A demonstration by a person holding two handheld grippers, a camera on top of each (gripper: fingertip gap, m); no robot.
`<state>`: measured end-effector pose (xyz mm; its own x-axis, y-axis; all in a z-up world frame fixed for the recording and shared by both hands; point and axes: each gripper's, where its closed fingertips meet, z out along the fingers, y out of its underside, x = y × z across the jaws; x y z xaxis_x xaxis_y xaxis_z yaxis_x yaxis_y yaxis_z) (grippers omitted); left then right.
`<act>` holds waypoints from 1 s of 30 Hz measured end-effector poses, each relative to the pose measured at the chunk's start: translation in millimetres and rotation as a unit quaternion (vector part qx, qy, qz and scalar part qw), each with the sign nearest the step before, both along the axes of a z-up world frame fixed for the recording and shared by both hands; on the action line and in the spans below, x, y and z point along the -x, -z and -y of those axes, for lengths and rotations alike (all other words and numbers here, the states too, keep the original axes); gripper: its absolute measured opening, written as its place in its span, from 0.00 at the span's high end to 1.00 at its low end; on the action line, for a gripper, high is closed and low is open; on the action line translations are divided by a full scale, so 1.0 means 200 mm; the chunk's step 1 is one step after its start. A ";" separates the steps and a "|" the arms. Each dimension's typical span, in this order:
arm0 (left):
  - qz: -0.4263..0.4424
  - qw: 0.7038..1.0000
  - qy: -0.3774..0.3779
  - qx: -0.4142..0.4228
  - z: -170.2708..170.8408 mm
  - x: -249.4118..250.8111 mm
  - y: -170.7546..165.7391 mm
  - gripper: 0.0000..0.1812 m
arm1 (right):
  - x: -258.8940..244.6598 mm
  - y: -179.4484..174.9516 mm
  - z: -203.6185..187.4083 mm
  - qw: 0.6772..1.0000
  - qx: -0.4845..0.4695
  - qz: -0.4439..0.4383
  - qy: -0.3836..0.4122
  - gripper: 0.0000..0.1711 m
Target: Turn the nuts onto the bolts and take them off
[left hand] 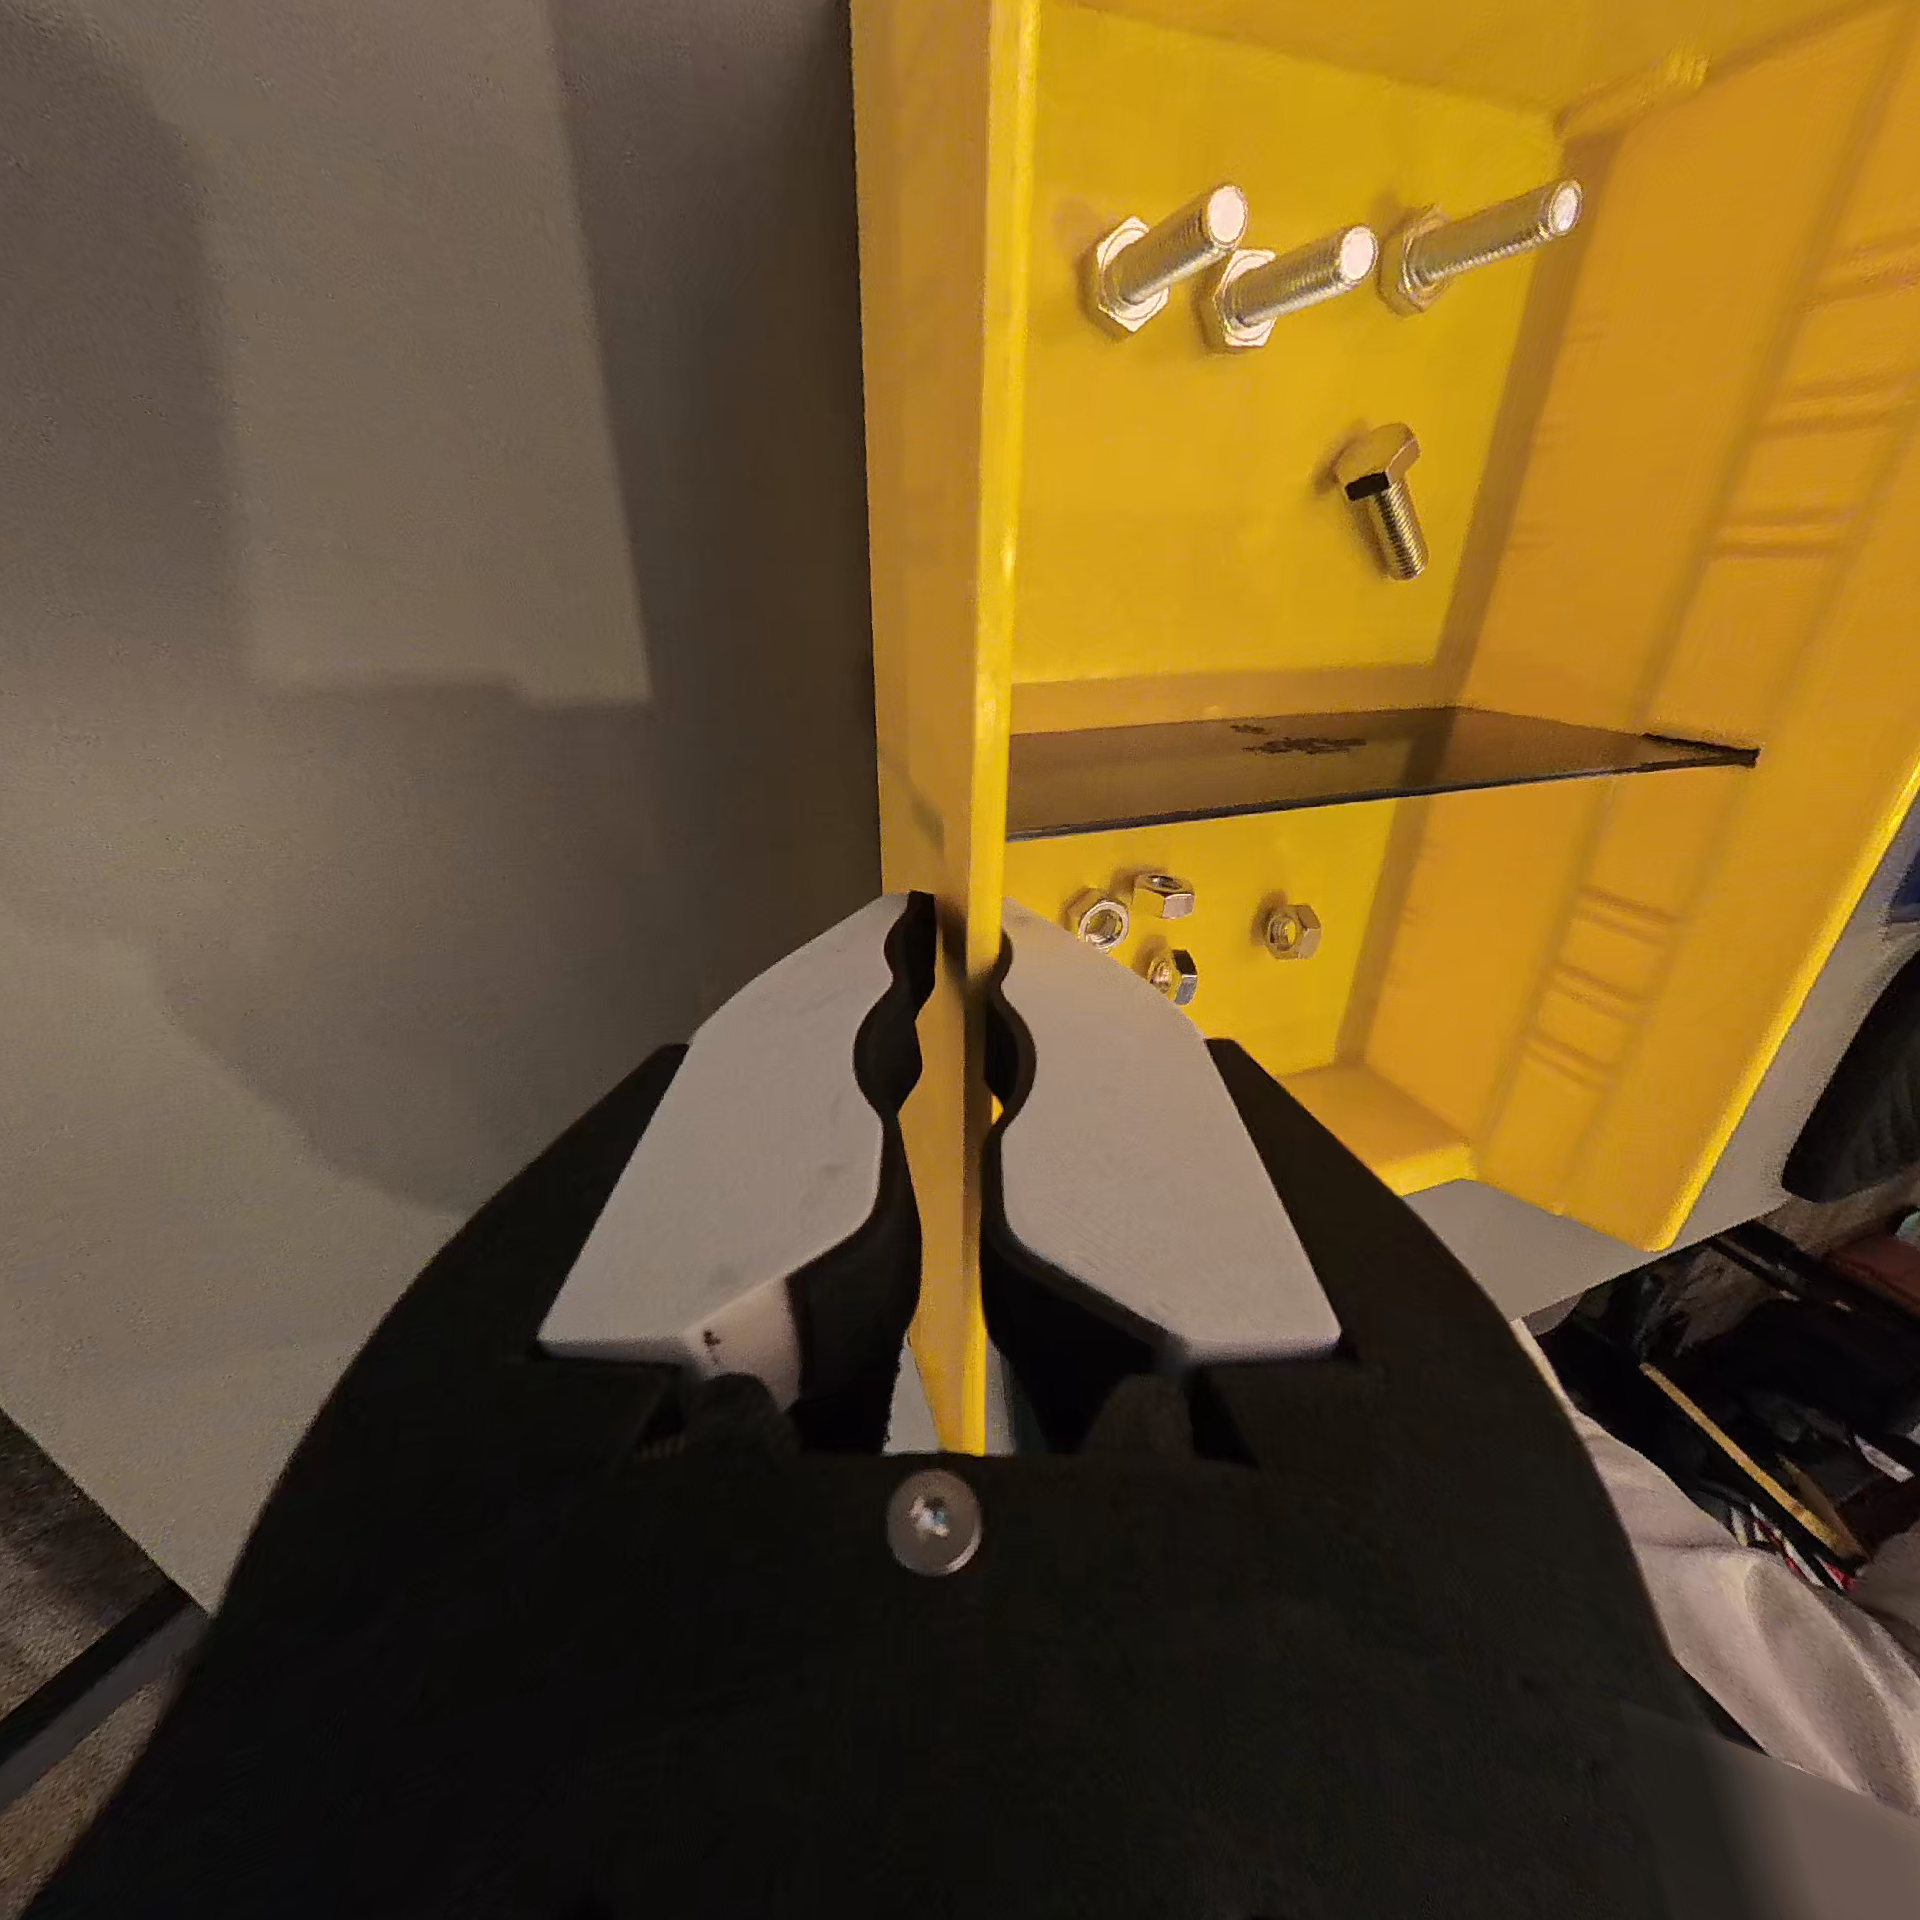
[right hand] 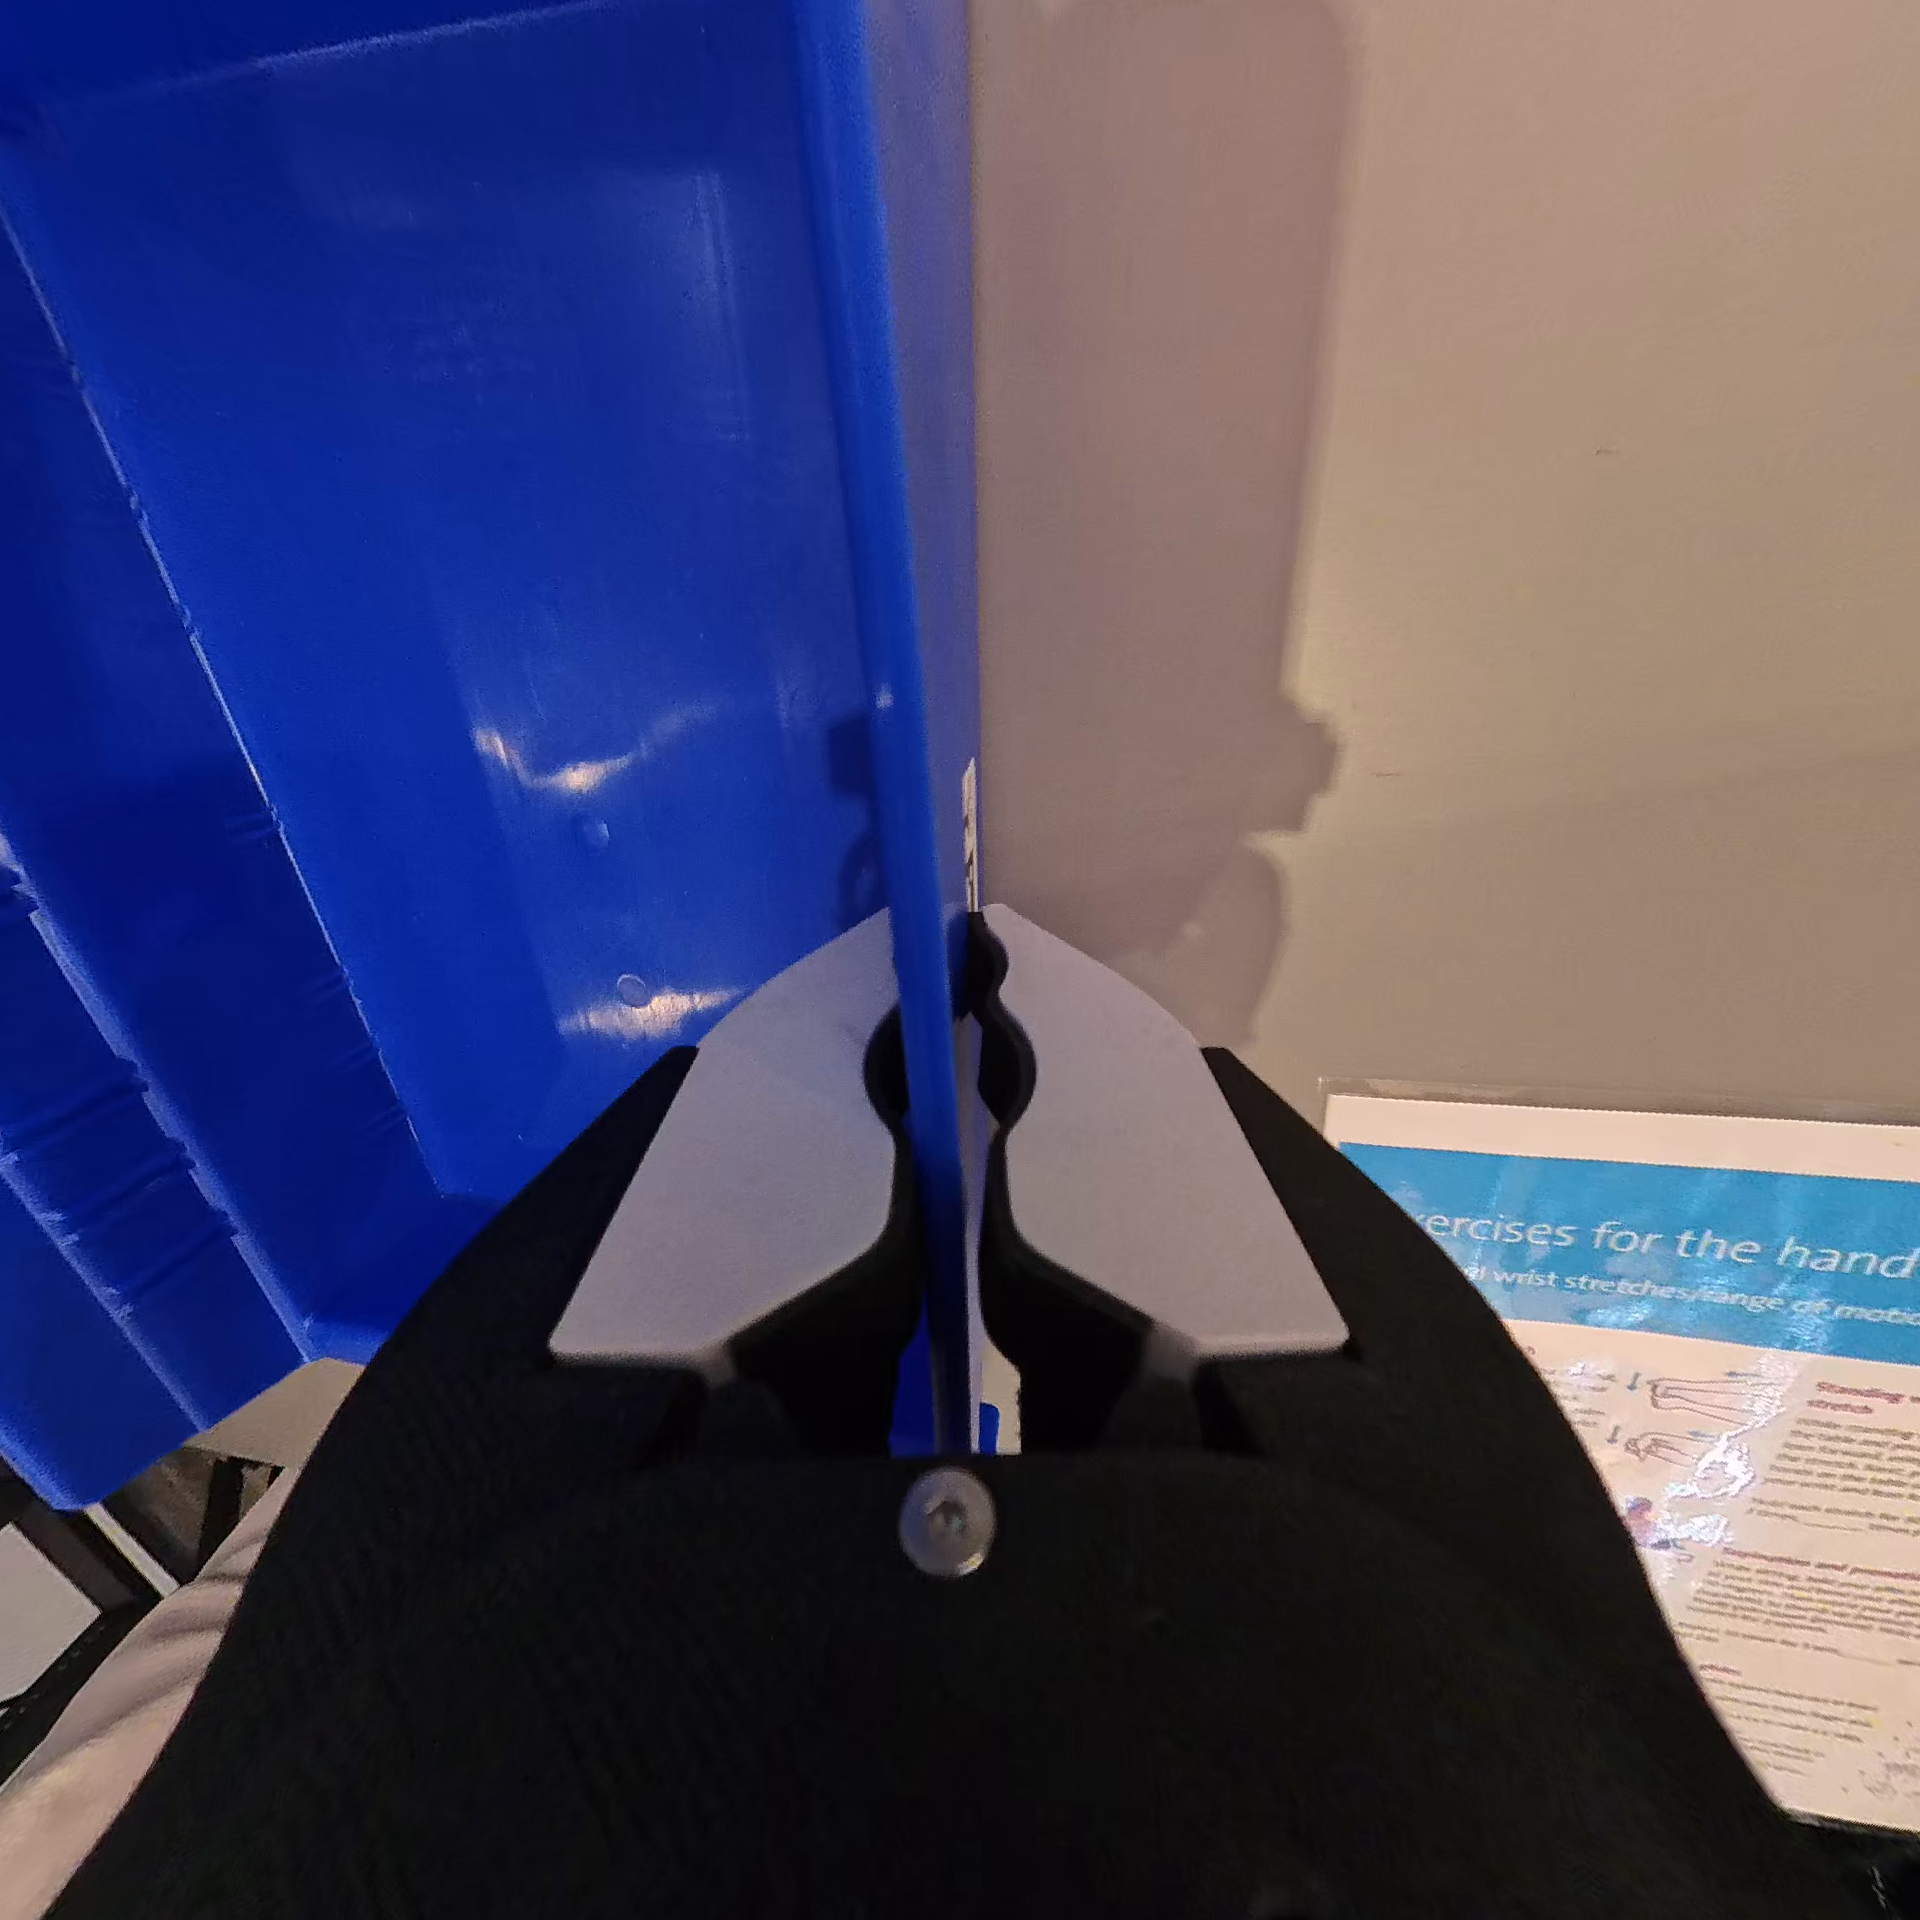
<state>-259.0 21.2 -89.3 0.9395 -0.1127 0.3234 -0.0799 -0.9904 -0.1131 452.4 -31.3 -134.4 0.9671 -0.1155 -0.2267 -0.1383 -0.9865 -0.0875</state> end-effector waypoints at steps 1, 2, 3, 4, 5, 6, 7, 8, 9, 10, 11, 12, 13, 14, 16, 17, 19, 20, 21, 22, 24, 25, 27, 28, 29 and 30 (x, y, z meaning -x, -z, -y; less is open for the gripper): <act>0.002 1.000 -0.003 0.000 0.00 0.00 0.00 0.96 | -0.01 0.00 0.00 1.000 0.000 0.001 0.001 0.96; 0.004 1.000 -0.005 0.000 0.00 0.00 0.00 0.96 | -0.01 0.00 0.00 1.000 0.000 0.002 0.003 0.96; 0.005 1.000 -0.007 -0.001 0.00 0.01 0.00 0.96 | -0.02 0.00 0.00 1.000 0.000 0.004 0.004 0.96; 0.006 1.000 -0.009 -0.002 0.00 0.01 0.00 0.96 | -0.02 0.00 0.00 1.000 0.000 0.005 0.005 0.96; 0.006 1.000 -0.011 -0.002 0.00 0.02 0.00 0.96 | -0.03 0.00 0.00 1.000 0.000 0.006 0.006 0.96; 0.007 1.000 -0.013 -0.002 0.00 0.02 0.00 0.96 | -0.04 0.00 0.00 1.000 0.000 0.007 0.006 0.96; 0.008 1.000 -0.013 -0.002 0.01 0.02 0.00 0.96 | -0.04 0.00 0.00 1.000 0.000 0.007 0.005 0.96; 0.008 1.000 -0.013 -0.002 0.01 0.03 0.00 0.96 | -0.04 0.00 0.00 1.000 -0.001 0.007 0.005 0.96; 0.007 1.000 -0.014 -0.001 0.01 0.03 0.00 0.96 | -0.04 0.00 0.00 1.000 -0.001 0.006 0.006 0.96; 0.006 1.000 -0.014 -0.001 0.01 0.04 0.00 0.96 | -0.04 0.00 0.00 1.000 -0.001 0.006 0.005 0.96; 0.005 1.000 -0.014 0.000 0.01 0.04 0.00 0.96 | -0.04 0.00 0.00 1.000 -0.001 0.006 0.004 0.96; 0.005 1.000 -0.015 0.000 0.02 0.05 0.00 0.96 | -0.04 0.00 0.00 1.000 -0.001 0.006 0.004 0.96; 0.006 1.000 -0.017 0.001 0.02 0.05 0.00 0.96 | -0.04 0.00 0.01 1.000 -0.001 0.006 0.003 0.96; 0.008 1.000 -0.018 0.002 0.02 0.06 0.00 0.96 | -0.04 0.00 0.01 1.000 -0.001 0.007 0.002 0.96; 0.011 1.000 -0.021 0.002 0.03 0.07 0.00 0.96 | -0.04 0.00 0.01 1.000 -0.001 0.009 -0.001 0.96; 0.012 1.000 -0.024 0.003 0.03 0.07 0.00 0.96 | -0.04 0.00 0.01 1.000 -0.001 0.010 -0.002 0.96; 0.013 1.000 -0.027 0.004 0.04 0.09 0.00 0.96 | -0.04 0.00 0.00 1.000 -0.002 0.012 -0.007 0.96; 0.014 0.999 -0.029 0.005 0.04 0.09 0.00 0.95 | -0.04 0.00 0.00 1.000 -0.003 0.013 -0.010 0.96; 0.014 0.999 -0.029 0.006 0.05 0.10 0.00 0.95 | -0.04 0.00 0.00 1.000 -0.003 0.014 -0.013 0.96; 0.013 0.999 -0.031 0.005 0.05 0.11 0.00 0.95 | -0.04 0.00 0.00 1.000 -0.003 0.014 -0.013 0.96; 0.013 0.999 -0.035 0.003 0.06 0.13 0.00 0.95 | -0.04 0.00 0.00 1.000 -0.003 0.014 -0.015 0.96; 0.013 0.999 -0.037 0.001 0.06 0.14 0.00 0.95 | -0.04 0.00 0.00 1.000 -0.003 0.013 -0.015 0.96; 0.016 0.999 -0.040 -0.001 0.07 0.15 0.00 0.95 | -0.04 0.00 0.00 1.000 -0.004 0.013 -0.015 0.96; 0.018 0.999 -0.042 -0.002 0.07 0.15 0.00 0.95 | -0.04 0.00 0.00 1.000 -0.004 0.013 -0.016 0.96; 0.020 0.999 -0.044 -0.003 0.07 0.15 0.00 0.95 | -0.04 0.00 -0.01 1.000 -0.005 0.015 -0.017 0.96; 0.023 0.999 -0.046 -0.005 0.07 0.15 -0.01 0.95 | -0.04 0.00 -0.01 1.000 -0.005 0.017 -0.018 0.96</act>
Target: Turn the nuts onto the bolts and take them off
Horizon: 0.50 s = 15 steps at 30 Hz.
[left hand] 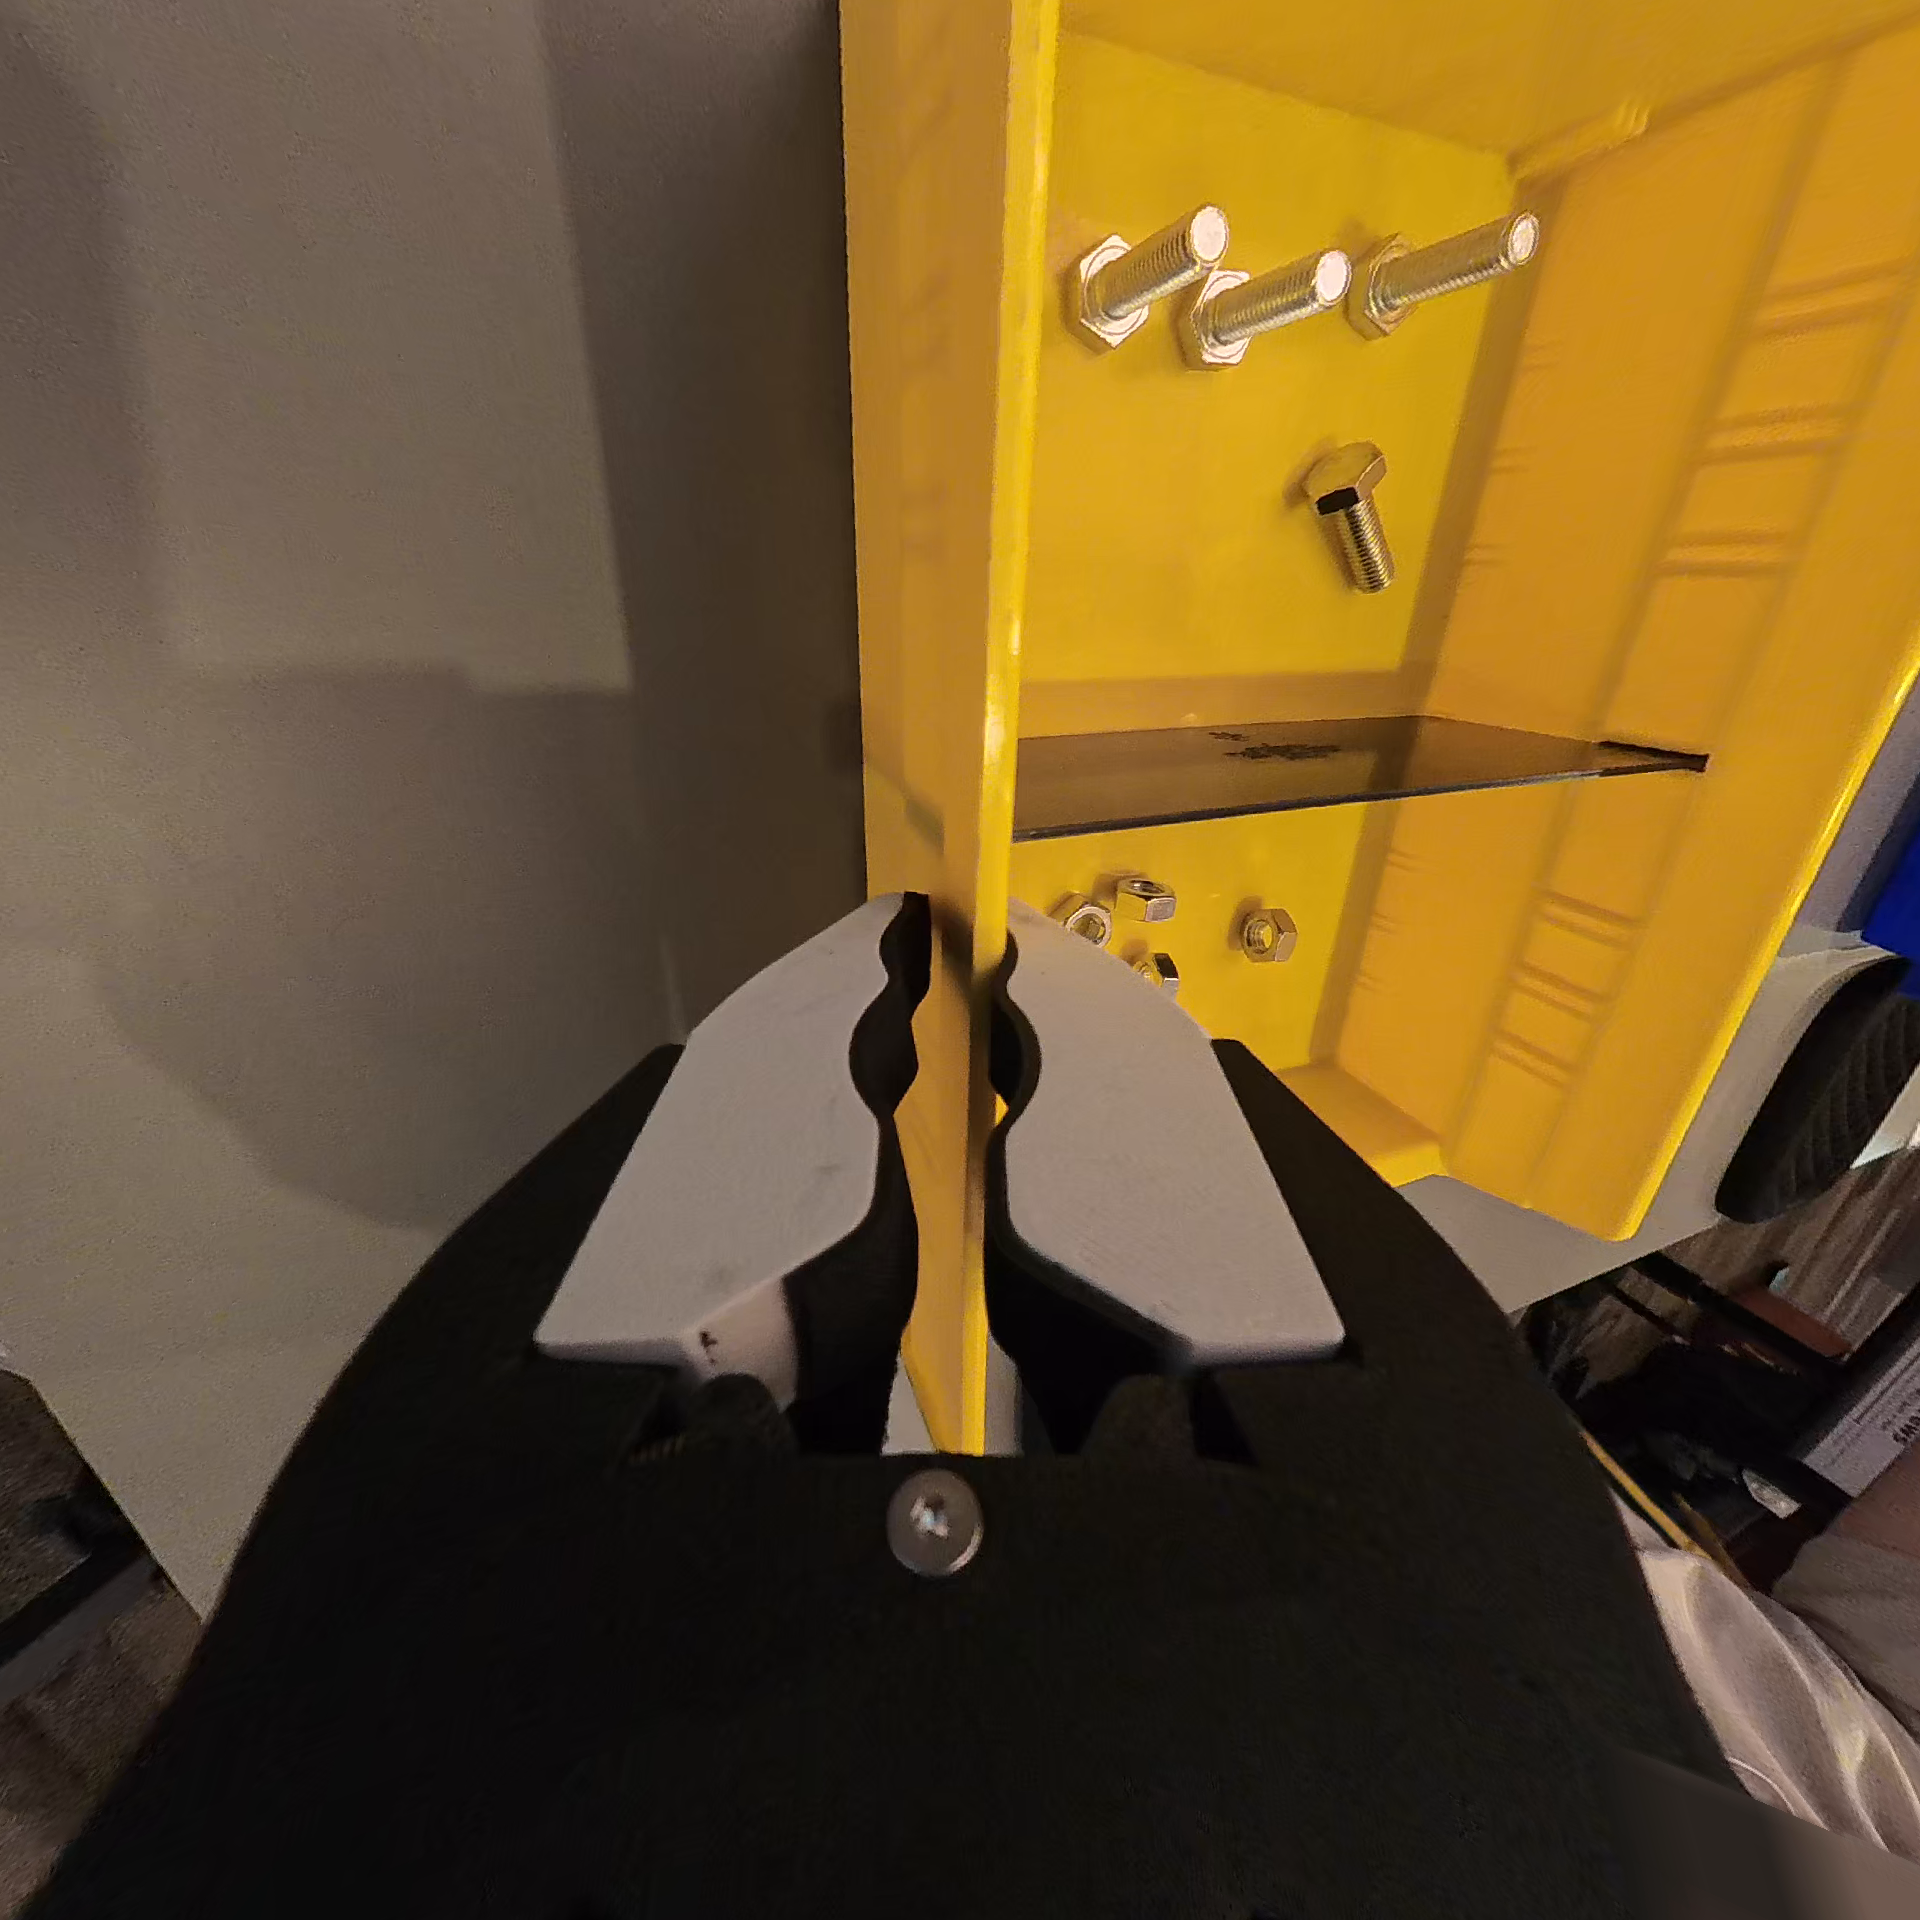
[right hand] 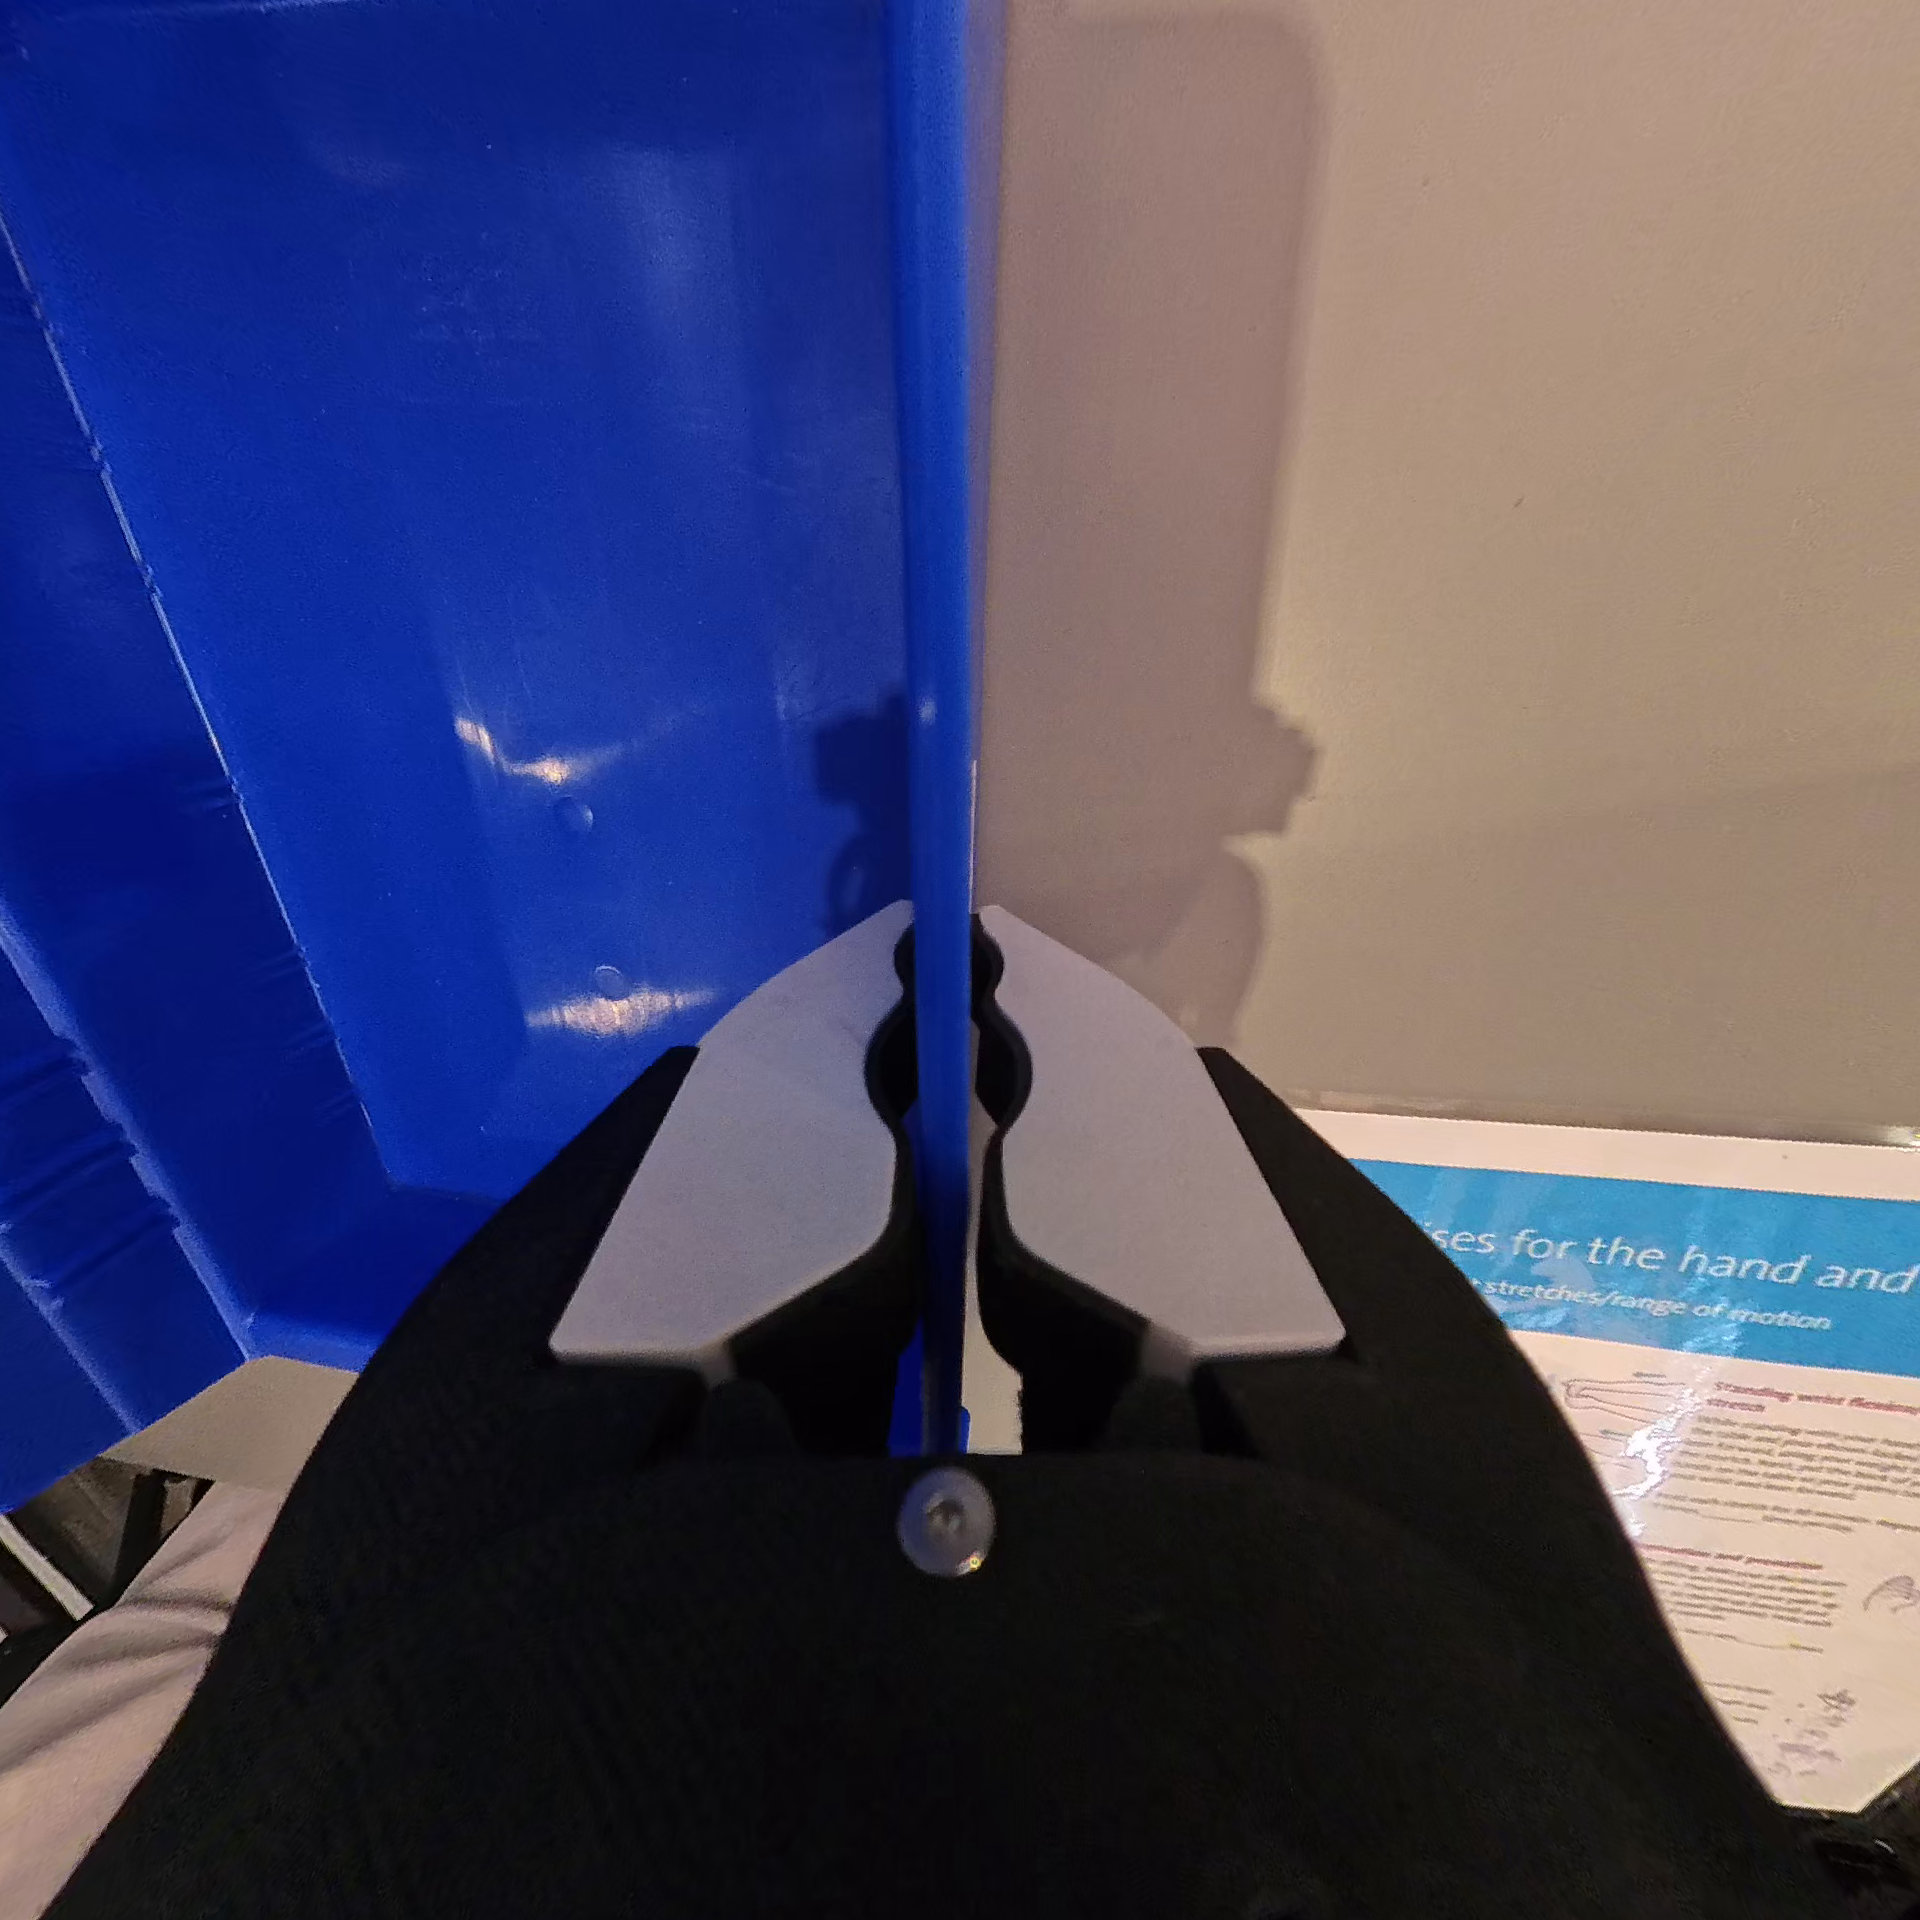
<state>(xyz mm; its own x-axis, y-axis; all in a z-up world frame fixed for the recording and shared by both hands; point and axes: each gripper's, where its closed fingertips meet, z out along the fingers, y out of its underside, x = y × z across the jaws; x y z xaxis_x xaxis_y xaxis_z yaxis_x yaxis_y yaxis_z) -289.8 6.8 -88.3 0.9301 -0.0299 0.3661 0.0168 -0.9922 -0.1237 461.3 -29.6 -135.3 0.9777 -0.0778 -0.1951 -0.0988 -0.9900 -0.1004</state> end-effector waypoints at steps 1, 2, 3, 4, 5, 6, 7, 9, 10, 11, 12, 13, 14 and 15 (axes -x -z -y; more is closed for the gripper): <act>0.002 1.000 -0.003 -0.002 0.00 0.00 0.00 0.95 | -0.01 0.00 0.00 1.000 0.000 0.003 -0.003 0.96; 0.004 1.000 -0.005 -0.003 0.00 0.01 0.00 0.95 | -0.01 0.00 -0.01 1.000 -0.002 0.006 -0.005 0.96; 0.004 1.000 -0.006 -0.005 0.00 0.01 0.00 0.95 | -0.02 0.00 -0.01 1.000 -0.003 0.006 -0.005 0.96; 0.003 1.000 -0.006 -0.007 0.01 0.02 0.00 0.95 | -0.02 0.00 -0.01 1.000 -0.004 0.003 -0.005 0.96; 0.001 1.000 -0.006 -0.011 0.00 0.02 0.00 0.95 | -0.03 0.00 0.00 1.000 -0.005 0.001 -0.005 0.96; -0.002 1.000 -0.007 -0.016 0.00 0.03 0.00 0.95 | -0.03 0.00 0.00 1.000 -0.006 0.000 -0.006 0.96; -0.002 1.000 -0.008 -0.021 0.00 0.04 0.00 0.95 | -0.03 0.00 0.00 1.000 -0.009 0.000 -0.008 0.95; 0.006 1.000 -0.007 -0.027 0.00 0.03 0.00 0.94 | -0.03 -0.02 -0.01 1.000 -0.026 -0.004 -0.014 0.94; 0.012 1.000 -0.005 -0.028 0.01 0.03 -0.01 0.94 | -0.03 -0.03 -0.01 0.999 -0.036 -0.006 -0.015 0.93; 0.017 0.999 0.000 -0.030 0.02 0.03 -0.02 0.94 | -0.03 -0.05 -0.02 0.999 -0.046 -0.012 -0.015 0.92; 0.023 0.999 0.006 -0.032 0.03 0.03 -0.03 0.94 | -0.02 -0.07 -0.02 0.998 -0.056 -0.017 -0.017 0.90; 0.031 0.999 0.011 -0.039 0.03 0.03 -0.05 0.93 | -0.03 -0.11 -0.03 0.997 -0.067 -0.020 -0.017 0.86; 0.035 0.998 0.017 -0.054 0.03 0.03 -0.08 0.91 | -0.03 -0.14 -0.04 0.996 -0.083 -0.017 -0.018 0.83; 0.037 0.996 0.025 -0.076 0.03 0.03 -0.12 0.91 | -0.05 -0.19 -0.06 0.994 -0.104 -0.008 -0.019 0.82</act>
